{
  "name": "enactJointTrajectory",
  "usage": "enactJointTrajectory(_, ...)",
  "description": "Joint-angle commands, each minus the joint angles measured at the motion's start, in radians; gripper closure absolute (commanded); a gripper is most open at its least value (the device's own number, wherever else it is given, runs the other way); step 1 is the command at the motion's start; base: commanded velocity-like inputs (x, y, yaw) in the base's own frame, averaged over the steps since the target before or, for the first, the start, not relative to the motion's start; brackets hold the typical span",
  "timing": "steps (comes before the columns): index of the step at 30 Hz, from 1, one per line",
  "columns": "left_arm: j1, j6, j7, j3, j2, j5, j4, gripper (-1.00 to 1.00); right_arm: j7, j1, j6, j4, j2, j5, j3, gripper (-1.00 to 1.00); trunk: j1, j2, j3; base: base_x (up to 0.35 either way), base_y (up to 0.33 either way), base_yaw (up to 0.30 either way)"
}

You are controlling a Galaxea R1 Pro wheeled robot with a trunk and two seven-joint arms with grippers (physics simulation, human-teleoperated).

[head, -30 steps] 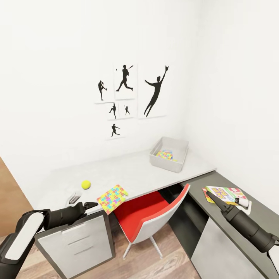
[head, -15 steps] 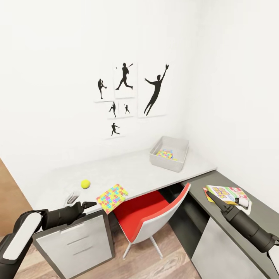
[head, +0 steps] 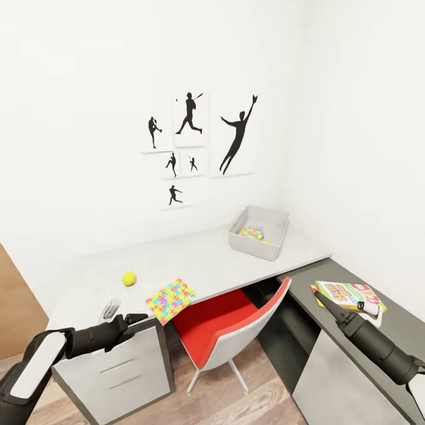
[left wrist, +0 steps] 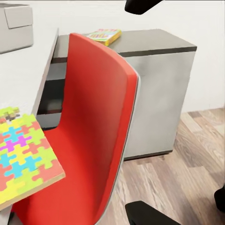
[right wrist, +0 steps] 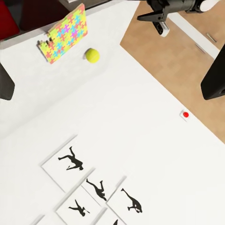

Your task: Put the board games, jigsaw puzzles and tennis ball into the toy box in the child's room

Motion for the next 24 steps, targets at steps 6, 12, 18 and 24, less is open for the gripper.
enactJointTrajectory(6,-0.001,0.001,-0.039,0.001,0.000,-0.010,0.039,-1.00,0.001,-0.001,0.007,0.000,0.001,-0.006,-0.001,-1.00,0.023,-0.043,-0.020,0.000,0.000,0.000)
enactJointTrajectory(12,-0.001,-0.012,-0.043,0.000,-0.003,-0.008,0.047,-1.00,0.002,-0.001,0.007,0.000,-0.001,-0.006,-0.001,-1.00,0.046,-0.085,-0.039,0.000,0.000,0.000)
enactJointTrajectory(18,-0.001,-0.026,-0.092,0.000,0.000,-0.008,0.048,-1.00,0.006,-0.001,0.009,-0.003,-0.004,-0.006,-0.007,-1.00,0.069,-0.127,-0.058,0.000,0.000,0.000)
enactJointTrajectory(24,-0.001,-0.029,-0.203,-0.002,0.002,-0.019,0.049,-1.00,0.124,0.000,0.049,-0.003,-0.009,-0.014,-0.050,-1.00,0.092,-0.169,-0.077,0.000,0.000,0.000)
